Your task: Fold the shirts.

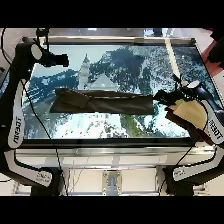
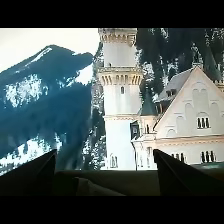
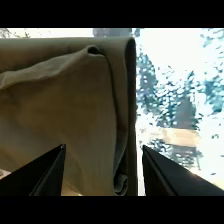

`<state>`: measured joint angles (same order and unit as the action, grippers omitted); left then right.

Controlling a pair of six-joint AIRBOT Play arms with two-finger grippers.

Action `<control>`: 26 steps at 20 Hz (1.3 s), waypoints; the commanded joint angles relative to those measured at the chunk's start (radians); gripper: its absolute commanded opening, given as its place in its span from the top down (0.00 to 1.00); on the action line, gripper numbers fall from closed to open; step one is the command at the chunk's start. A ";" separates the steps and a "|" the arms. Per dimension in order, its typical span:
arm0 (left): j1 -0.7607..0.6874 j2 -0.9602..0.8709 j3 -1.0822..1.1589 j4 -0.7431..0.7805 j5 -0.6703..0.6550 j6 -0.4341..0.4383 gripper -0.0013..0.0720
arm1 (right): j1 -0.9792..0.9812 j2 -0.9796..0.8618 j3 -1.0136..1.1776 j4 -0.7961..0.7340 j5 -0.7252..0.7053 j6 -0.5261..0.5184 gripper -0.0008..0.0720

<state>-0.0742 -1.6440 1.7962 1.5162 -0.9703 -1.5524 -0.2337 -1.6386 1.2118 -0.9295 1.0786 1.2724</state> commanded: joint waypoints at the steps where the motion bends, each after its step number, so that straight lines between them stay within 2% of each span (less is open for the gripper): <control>1: -0.001 0.001 0.001 -0.003 -0.001 0.000 0.03 | 0.017 0.001 -0.055 0.005 -0.079 0.032 0.23; 7: -0.001 0.001 0.001 -0.029 -0.002 0.001 0.03 | 0.099 -0.057 -0.085 0.080 -0.131 0.008 0.23; 8: -0.001 0.000 0.001 -0.036 -0.002 0.001 0.03 | 0.111 -0.060 -0.085 0.111 -0.136 -0.011 0.26; 9: -0.001 0.000 0.001 -0.045 -0.005 0.001 0.03 | 0.120 -0.060 -0.082 0.154 -0.133 -0.054 0.37; 10: -0.001 0.000 0.001 -0.058 -0.009 0.006 0.15 | 0.124 -0.060 -0.077 0.216 -0.112 -0.096 0.52; 12: -0.001 0.000 -0.001 -0.103 -0.034 0.006 0.81 | 0.124 -0.051 -0.047 0.300 -0.031 -0.182 0.79; 13: -0.001 -0.002 -0.005 -0.158 -0.053 0.009 0.96 | 0.124 -0.039 -0.026 0.302 0.002 -0.194 0.96; 16: -0.022 -0.033 -0.027 -0.359 -0.105 0.085 0.96 | 0.124 0.025 0.033 0.301 0.066 -0.179 0.96; 18: -0.082 -0.072 -0.060 -0.424 -0.135 0.121 0.97 | 0.129 0.067 0.076 0.301 0.097 -0.160 0.96; 22: -0.281 -0.192 -0.090 -0.382 -0.124 0.137 0.97 | 0.174 0.105 0.174 0.301 0.140 -0.096 0.96; 26: -0.385 -0.304 -0.089 -0.331 -0.089 0.060 0.97 | 0.266 0.105 0.257 0.296 0.141 -0.064 0.96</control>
<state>-0.3866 -1.8763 1.7111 1.1671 -1.0752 -1.4525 -0.0204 -1.5417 1.4120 -0.6338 1.2125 1.1816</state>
